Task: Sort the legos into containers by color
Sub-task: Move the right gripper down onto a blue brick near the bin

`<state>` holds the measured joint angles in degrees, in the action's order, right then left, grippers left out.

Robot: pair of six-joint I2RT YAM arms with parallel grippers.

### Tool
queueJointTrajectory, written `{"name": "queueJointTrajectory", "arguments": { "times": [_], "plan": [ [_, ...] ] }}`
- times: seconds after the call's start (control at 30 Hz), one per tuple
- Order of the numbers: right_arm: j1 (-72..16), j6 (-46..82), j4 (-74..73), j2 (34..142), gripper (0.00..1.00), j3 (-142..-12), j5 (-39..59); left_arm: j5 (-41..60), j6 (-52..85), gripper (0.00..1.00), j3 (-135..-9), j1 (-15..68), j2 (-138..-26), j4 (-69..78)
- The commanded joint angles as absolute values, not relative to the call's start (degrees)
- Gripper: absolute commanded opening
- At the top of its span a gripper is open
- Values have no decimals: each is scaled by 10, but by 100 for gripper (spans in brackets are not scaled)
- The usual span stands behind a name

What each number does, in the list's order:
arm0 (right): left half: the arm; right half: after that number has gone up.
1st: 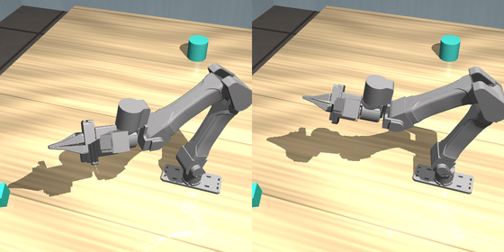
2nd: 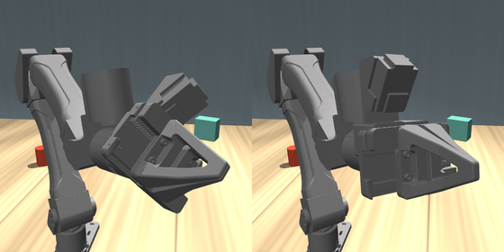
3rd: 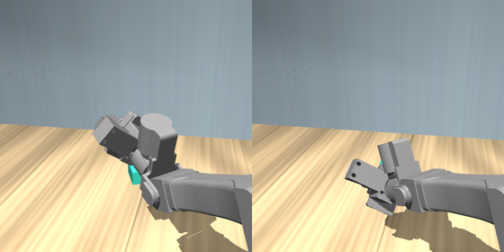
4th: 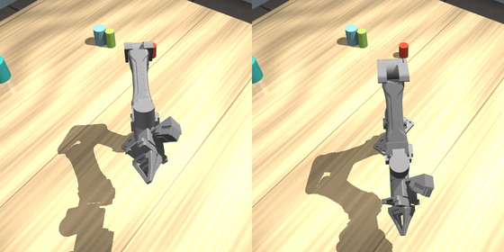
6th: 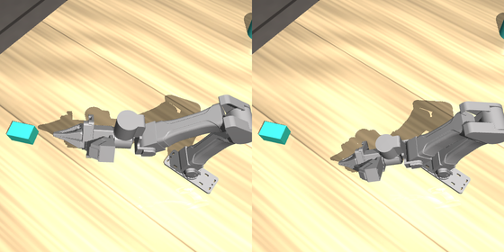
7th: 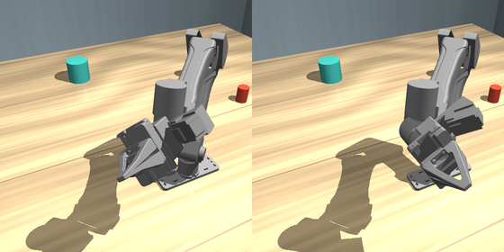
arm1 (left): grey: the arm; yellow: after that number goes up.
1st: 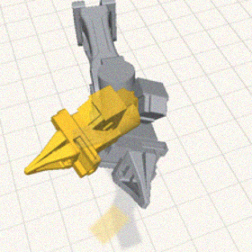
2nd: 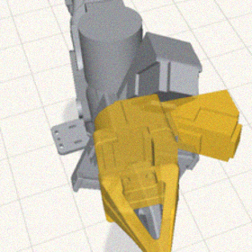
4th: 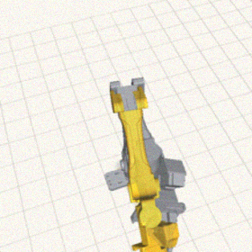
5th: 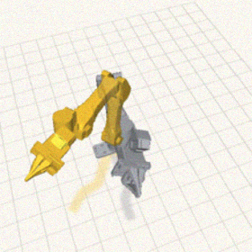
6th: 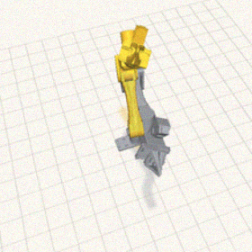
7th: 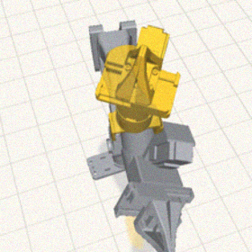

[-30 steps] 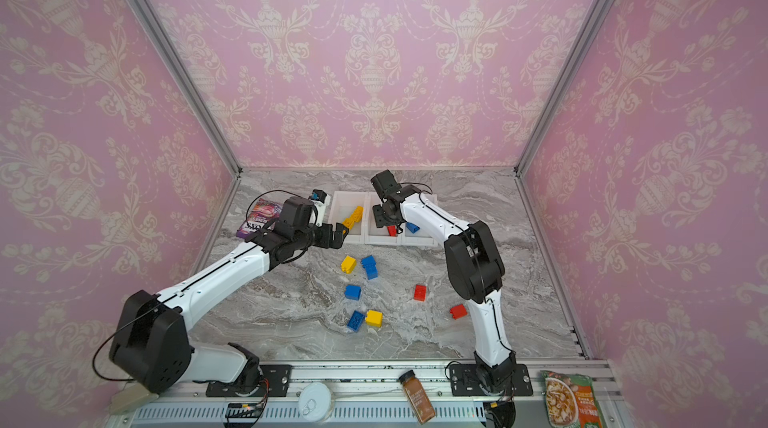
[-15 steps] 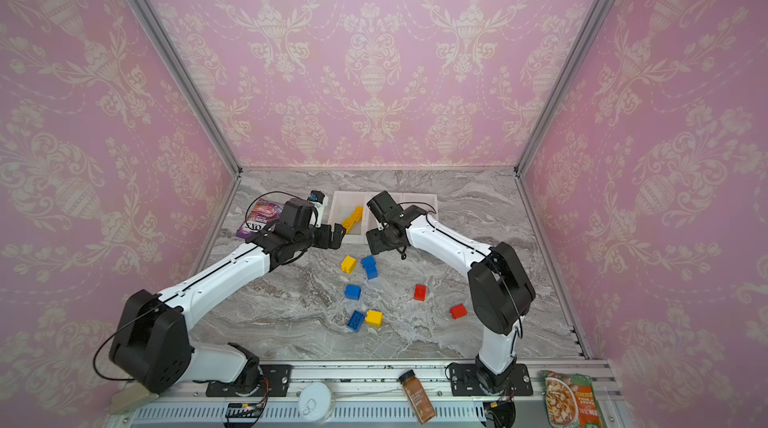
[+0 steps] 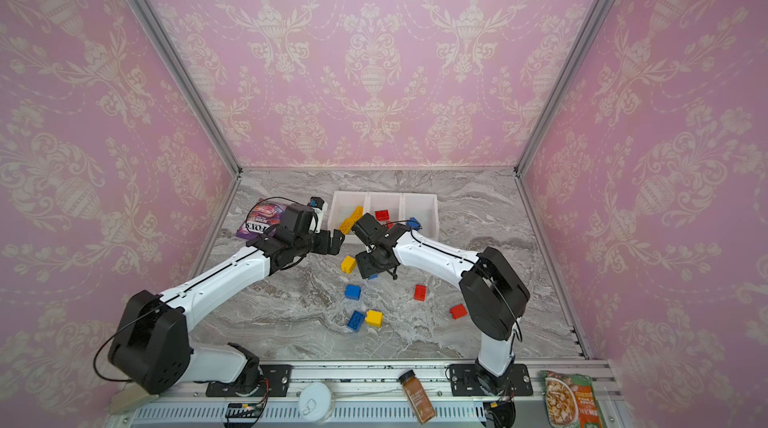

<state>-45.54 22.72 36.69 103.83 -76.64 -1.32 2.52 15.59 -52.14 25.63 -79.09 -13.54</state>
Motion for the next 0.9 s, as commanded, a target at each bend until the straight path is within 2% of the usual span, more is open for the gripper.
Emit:
{"name": "queueJointTrajectory", "arguments": {
  "times": [0.0, 0.3, 0.67, 0.87],
  "plan": [
    [-463, 241, 368, 1064, 69, -770, -18, 53, 176, 99, -500, 246, -763, -148],
    [-472, 234, 374, 1114, 63, -799, -42, 113, 194, 99, -465, 218, -736, -130],
    [-477, 225, 378, 1149, 59, -833, -69, 129, 208, 99, -423, 198, -700, -84],
    [-477, 220, 388, 1164, 43, -848, -79, 132, 213, 99, -402, 195, -696, -72]
  ]
}}
